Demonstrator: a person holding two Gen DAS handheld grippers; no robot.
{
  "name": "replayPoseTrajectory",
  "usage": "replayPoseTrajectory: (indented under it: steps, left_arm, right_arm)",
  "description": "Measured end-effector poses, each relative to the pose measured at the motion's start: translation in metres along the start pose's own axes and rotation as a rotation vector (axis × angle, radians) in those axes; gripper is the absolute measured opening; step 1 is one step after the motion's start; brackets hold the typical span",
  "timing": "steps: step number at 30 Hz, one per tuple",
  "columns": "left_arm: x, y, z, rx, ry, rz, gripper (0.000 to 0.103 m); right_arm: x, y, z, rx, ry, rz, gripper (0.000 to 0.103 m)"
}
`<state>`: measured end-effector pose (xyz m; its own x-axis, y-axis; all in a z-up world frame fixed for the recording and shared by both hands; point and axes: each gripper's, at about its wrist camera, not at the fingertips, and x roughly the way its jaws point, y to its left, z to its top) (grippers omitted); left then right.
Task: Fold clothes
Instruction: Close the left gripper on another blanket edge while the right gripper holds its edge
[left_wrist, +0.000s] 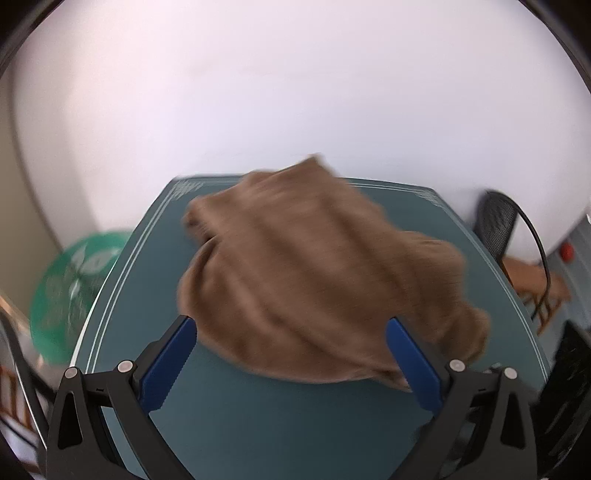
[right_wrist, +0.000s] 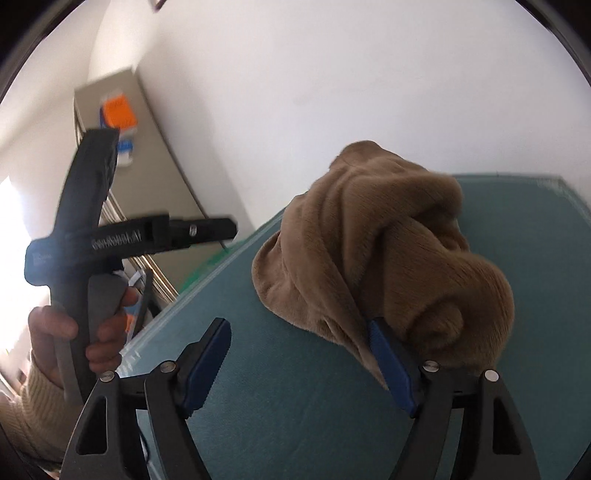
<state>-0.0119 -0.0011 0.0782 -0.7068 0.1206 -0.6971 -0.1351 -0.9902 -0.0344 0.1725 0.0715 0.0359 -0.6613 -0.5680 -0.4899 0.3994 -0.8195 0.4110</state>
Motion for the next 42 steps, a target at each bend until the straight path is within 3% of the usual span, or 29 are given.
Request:
replayPoseTrajectory:
  steps: [8,12,16,17,18,20,21,23,26,29,34,38,42]
  left_arm:
    - [0.034,-0.100,0.028,0.296,-0.001,0.082,0.103]
    - [0.066,-0.117,0.040,0.338,0.062,0.106,0.103]
    - [0.091,-0.108,0.045,0.280,0.147,0.095,0.101]
    - [0.097,-0.105,0.047,0.264,0.167,0.092,0.090]
    - [0.103,-0.103,0.048,0.249,0.188,0.090,0.070]
    - [0.111,-0.093,0.048,0.206,0.220,0.093,0.042]
    - [0.110,-0.084,0.049,0.170,0.221,0.088,0.032]
    - [0.104,-0.063,0.050,0.089,0.209,0.074,0.024]
    - [0.075,-0.035,0.057,-0.013,0.122,0.060,0.019]
    - [0.025,-0.002,0.064,-0.096,-0.015,0.085,0.018]
    - [-0.054,0.067,0.057,-0.264,-0.177,0.125,0.015]
    - [-0.088,0.119,0.039,-0.355,-0.225,0.183,0.013]
    - [-0.092,0.161,-0.003,-0.408,-0.180,0.236,0.013]
  right_arm:
    - [0.010,-0.028,-0.001,0.128,-0.010,0.053,0.079]
    - [0.007,-0.041,0.004,0.199,-0.054,0.039,0.079]
    - [0.010,-0.049,0.011,0.242,-0.084,-0.019,0.079]
    - [0.012,-0.051,0.012,0.257,-0.090,-0.023,0.079]
    - [0.014,-0.054,0.014,0.273,-0.093,-0.024,0.079]
    - [0.021,-0.057,0.017,0.289,-0.085,-0.024,0.079]
    - [0.024,-0.058,0.019,0.296,-0.081,-0.024,0.079]
    - [0.018,-0.060,0.018,0.288,-0.077,-0.022,0.079]
    - [0.023,-0.069,0.010,0.246,-0.089,-0.070,0.079]
    - [0.032,-0.068,0.013,0.224,-0.111,-0.132,0.079]
    - [0.045,-0.077,0.019,0.184,-0.127,-0.196,0.079]
    - [0.062,-0.069,0.020,0.113,-0.115,-0.230,0.079]
    - [0.081,-0.068,0.025,0.072,-0.086,-0.239,0.079]
